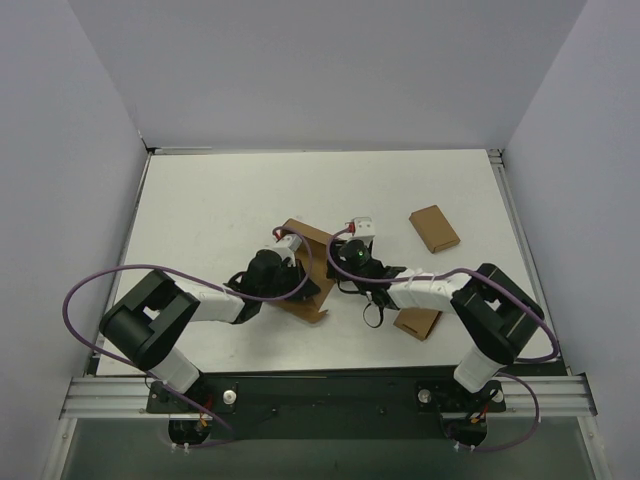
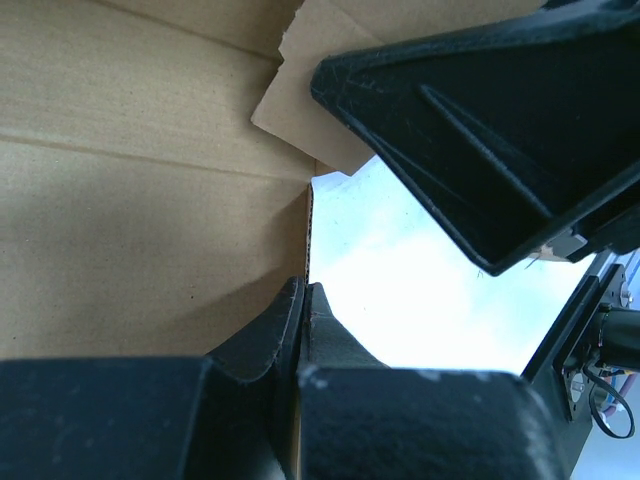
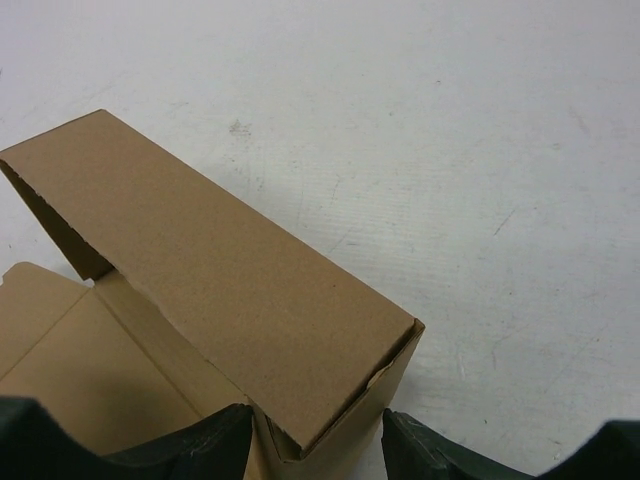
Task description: Fold the paper box
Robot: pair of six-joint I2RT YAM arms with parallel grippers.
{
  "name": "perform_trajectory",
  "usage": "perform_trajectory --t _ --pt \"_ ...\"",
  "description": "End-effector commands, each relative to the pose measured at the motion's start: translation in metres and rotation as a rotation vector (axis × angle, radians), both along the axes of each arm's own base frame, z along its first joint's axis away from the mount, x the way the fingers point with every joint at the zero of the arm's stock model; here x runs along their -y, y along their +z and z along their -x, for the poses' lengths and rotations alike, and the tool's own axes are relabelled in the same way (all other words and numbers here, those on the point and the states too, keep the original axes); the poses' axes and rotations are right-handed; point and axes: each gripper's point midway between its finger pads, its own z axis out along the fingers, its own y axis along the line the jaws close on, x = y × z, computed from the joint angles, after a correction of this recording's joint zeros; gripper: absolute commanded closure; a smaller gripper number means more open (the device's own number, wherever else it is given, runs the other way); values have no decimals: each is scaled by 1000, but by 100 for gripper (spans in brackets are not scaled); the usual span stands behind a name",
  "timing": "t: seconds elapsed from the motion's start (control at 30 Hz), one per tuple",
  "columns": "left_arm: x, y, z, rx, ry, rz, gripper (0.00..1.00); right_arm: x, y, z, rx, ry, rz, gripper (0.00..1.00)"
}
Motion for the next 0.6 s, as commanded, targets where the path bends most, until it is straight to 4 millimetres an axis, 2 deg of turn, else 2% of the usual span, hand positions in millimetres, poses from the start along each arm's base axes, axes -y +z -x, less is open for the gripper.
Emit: perform_trajectory --t 0.0,0.27,0.33,0.37,0.4,0.57 --pt "-6 -21 17 -88 -25 -63 99 13 1 -2 14 -85 69 48" --pt "5 -1 5 -52 -17 -19 98 21 -6 7 13 -143 151 60" --pt "7 6 2 -39 -16 -8 93 22 -7 7 16 -143 158 64" --pt "10 16 -4 -15 -15 3 91 22 -6 7 18 -144 159 67" --pt "9 21 -8 -5 -9 3 85 22 -6 8 21 -139 162 72" --pt "2 49 -23 54 22 13 67 23 -4 8 54 -111 171 82"
